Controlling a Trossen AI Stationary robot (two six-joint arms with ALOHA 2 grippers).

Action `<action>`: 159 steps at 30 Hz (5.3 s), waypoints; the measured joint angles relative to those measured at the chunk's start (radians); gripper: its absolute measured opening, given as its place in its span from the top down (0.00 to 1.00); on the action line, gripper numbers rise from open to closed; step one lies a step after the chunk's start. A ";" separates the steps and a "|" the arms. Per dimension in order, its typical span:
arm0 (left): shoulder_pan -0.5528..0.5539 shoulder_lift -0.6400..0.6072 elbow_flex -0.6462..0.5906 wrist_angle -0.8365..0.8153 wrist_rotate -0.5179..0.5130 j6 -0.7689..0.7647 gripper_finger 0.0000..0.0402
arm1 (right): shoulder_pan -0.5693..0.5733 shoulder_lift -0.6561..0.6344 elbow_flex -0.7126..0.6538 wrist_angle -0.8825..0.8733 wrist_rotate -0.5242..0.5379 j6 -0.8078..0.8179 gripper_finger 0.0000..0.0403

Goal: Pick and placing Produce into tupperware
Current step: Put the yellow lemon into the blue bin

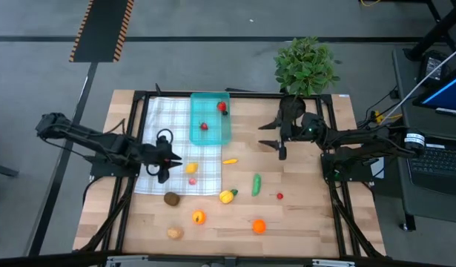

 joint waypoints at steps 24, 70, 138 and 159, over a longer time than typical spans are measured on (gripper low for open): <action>-0.040 0.045 0.000 0.014 -0.047 -0.026 0.76 | 0.000 0.001 0.000 -0.012 0.003 0.000 0.38; 0.029 0.699 0.432 -0.251 -0.035 -0.271 0.43 | 0.000 0.001 0.000 -0.055 0.003 0.014 0.38; 0.091 0.921 0.449 -0.254 0.055 -0.226 0.43 | 0.000 0.001 0.001 -0.074 0.003 0.042 0.38; 0.113 0.935 0.450 -0.251 0.126 -0.183 0.49 | 0.001 0.000 0.001 -0.080 0.003 0.040 0.38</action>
